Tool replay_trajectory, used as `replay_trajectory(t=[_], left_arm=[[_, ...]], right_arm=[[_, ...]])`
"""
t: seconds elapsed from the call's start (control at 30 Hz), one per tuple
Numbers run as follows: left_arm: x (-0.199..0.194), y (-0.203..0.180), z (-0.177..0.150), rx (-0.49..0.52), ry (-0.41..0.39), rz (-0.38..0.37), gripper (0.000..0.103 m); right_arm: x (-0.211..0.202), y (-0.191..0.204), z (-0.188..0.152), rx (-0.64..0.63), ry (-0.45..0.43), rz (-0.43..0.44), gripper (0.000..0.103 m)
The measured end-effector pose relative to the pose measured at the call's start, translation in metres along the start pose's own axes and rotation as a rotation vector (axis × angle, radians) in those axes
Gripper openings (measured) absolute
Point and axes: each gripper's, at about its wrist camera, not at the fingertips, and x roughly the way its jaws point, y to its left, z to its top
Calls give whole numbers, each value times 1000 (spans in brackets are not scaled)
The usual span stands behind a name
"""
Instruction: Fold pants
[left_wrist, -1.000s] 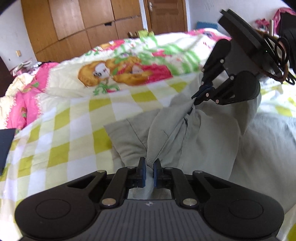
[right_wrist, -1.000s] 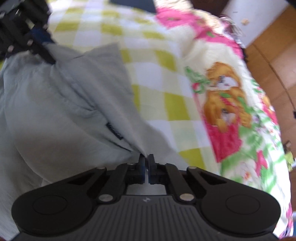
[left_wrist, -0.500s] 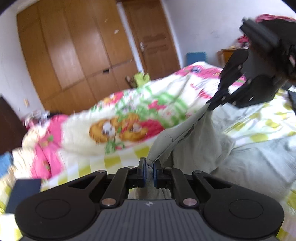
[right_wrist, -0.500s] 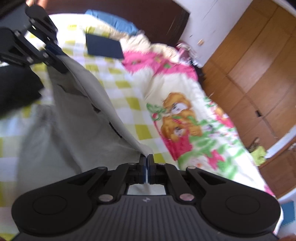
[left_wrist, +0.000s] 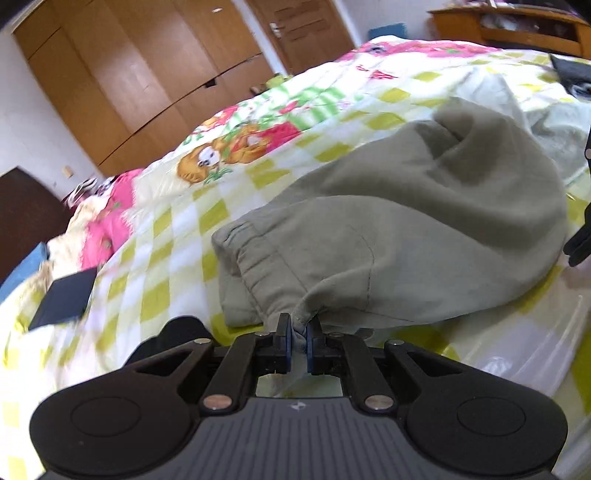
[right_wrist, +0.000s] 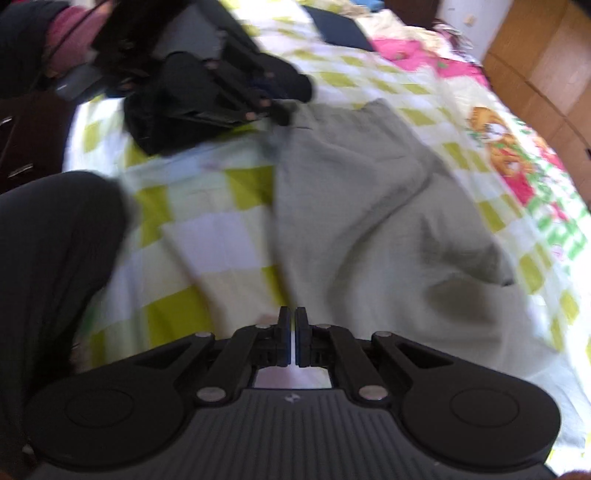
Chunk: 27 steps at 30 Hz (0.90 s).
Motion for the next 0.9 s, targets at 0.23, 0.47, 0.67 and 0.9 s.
replay_trajectory(t=[0.23,0.47,0.67,0.9], left_arm=[[10,51,73,14,-172,29,23],[23,96,164,48,-311,131,23],[30,89,104,20,-236,100,23],[46,95,77,-68,-160,71,23]], right_arm=[[-32,-101,45,142,-64,-239,0],[-110,-187,98,267,-287,-423,0],[-22,-119,51,94,-106,-269,38],[20,-92,-12,14,43,-269,40]])
